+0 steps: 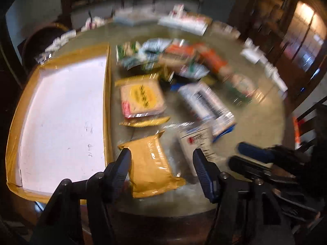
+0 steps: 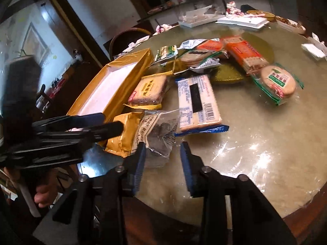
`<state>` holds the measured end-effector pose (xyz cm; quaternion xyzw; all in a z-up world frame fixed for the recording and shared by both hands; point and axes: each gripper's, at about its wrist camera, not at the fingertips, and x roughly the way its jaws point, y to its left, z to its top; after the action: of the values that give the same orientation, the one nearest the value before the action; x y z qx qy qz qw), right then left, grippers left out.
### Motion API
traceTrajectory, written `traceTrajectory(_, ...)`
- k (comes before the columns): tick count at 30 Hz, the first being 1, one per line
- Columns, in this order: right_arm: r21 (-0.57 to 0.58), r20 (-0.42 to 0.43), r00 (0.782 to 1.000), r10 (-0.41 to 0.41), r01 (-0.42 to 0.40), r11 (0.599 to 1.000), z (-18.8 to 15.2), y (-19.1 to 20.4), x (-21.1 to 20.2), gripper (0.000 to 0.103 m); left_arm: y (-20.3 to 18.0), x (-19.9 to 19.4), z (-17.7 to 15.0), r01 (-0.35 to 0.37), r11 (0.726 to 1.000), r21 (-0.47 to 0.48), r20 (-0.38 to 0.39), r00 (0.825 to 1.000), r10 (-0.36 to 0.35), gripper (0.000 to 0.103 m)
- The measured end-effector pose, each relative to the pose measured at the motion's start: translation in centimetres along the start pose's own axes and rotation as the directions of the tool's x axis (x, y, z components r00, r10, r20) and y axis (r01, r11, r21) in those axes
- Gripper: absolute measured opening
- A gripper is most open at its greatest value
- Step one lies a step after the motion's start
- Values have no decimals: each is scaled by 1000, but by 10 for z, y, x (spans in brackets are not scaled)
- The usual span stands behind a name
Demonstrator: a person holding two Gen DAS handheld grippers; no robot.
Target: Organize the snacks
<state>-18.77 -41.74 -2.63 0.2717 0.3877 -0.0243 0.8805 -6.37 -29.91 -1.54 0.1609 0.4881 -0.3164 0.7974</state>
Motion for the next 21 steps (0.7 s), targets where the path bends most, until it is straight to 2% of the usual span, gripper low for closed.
traceTrajectory(2, 9, 2, 1000, 9, -9, 1000, 0, -1, 1, 39, 2, 10, 3, 22, 1000, -7, -42, 999, -22, 59)
traceTrajectory(4, 17, 9, 1000, 17, -17, 1000, -1, -3, 0, 39, 4, 15, 4, -38, 999, -5, -45, 998, 37, 58)
traceTrajectory(6, 19, 12, 1000, 24, -24, 1000, -1, -6, 0, 39, 6, 19, 2, -53, 999, -2, -72, 996, 52, 51)
traceTrajectory(8, 11, 9, 999, 32, -32, 999, 0, -3, 2, 40, 15, 17, 2, -50, 998, -30, -89, 995, 47, 50)
traceTrajectory(9, 0, 8, 999, 34, -34, 999, 2, 0, 2, 42, 16, 19, 2, -50, 998, -34, -95, 994, 47, 50)
traceTrajectory(10, -10, 7, 1000, 28, -28, 1000, 4, 3, 4, 51, 17, 20, 1, -53, 998, -23, -101, 994, 51, 51)
traceTrajectory(12, -23, 10, 1000, 24, -24, 999, 6, 6, 6, 60, 14, 15, -3, -57, 998, 1, -110, 992, 57, 51)
traceTrajectory(15, -15, -10, 999, 54, -54, 998, 11, 10, 18, 61, 11, 20, -4, -68, 998, -8, -101, 993, 67, 50)
traceTrajectory(18, 7, -39, 999, 25, -24, 1000, 14, 10, 29, 61, 8, 26, -6, -87, 996, -5, -89, 992, 86, 44)
traceTrajectory(21, 10, -55, 998, 24, -23, 1000, 12, 10, 30, 61, 13, 22, -6, -60, 998, -37, -83, 995, 57, 43)
